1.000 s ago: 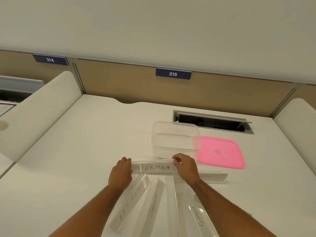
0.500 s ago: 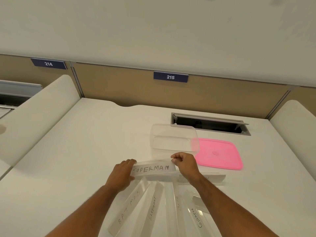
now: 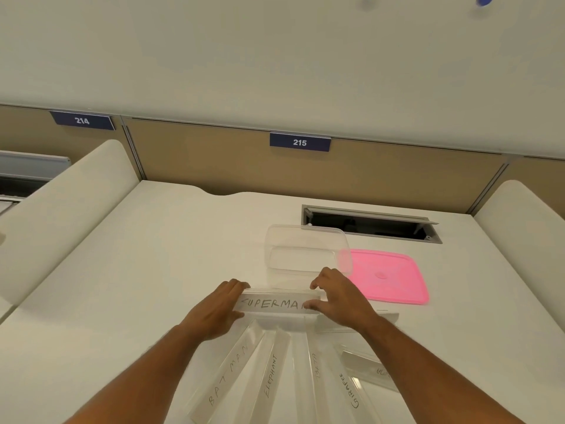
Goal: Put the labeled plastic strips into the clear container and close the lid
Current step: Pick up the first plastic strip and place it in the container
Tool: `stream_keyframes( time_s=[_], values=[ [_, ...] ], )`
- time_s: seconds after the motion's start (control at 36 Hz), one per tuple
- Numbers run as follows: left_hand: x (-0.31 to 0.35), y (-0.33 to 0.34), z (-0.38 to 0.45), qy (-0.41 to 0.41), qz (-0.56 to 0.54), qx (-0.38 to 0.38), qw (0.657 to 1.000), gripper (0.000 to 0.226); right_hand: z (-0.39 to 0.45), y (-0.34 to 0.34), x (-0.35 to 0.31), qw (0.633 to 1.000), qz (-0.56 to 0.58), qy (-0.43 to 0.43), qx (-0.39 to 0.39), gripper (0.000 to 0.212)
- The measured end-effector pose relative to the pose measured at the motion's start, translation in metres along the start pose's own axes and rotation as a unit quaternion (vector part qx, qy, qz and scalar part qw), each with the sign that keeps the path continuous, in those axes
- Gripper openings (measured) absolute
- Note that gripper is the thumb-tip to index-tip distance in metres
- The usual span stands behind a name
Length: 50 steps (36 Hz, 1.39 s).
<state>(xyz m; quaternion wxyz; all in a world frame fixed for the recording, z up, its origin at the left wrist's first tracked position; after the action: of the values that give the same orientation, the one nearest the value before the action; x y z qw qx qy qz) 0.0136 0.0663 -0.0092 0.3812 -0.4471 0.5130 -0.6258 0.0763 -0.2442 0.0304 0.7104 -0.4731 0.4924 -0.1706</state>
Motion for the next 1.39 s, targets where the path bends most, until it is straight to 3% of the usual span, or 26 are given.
stream_keyframes(
  time_s=[0.33,0.94,1.25,1.39],
  values=[
    [0.009,-0.023,0.012,0.018,-0.010,0.052,0.998,0.059,0.011,-0.021,-0.006,0.997,-0.033,-0.013,-0.071,0.077],
    [0.036,-0.073,0.090,0.029,0.024,0.084,0.996,0.061,0.038,-0.088,0.007,0.997,-0.078,0.011,-0.016,0.058],
    [0.051,-0.092,0.138,0.024,0.048,0.023,0.998,0.052,0.054,-0.106,0.013,0.993,-0.098,0.051,-0.044,0.045],
    [0.051,-0.090,0.152,0.041,0.045,0.026,0.998,0.069,0.063,-0.111,0.019,0.991,-0.114,0.060,-0.046,0.053]
  ],
)
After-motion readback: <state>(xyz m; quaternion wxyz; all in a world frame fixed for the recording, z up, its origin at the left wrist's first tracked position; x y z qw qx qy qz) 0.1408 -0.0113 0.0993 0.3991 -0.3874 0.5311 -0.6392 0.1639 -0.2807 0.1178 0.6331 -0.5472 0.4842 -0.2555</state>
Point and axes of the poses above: each hand's wrist, its own z-axis towards the middle knuckle, its own y-axis out of the palm, x = y × z, the point moved 2 cm from there along z, towards the middle knuckle, and after that the axes turned 11 degrees about z, right-handed, at the moved point
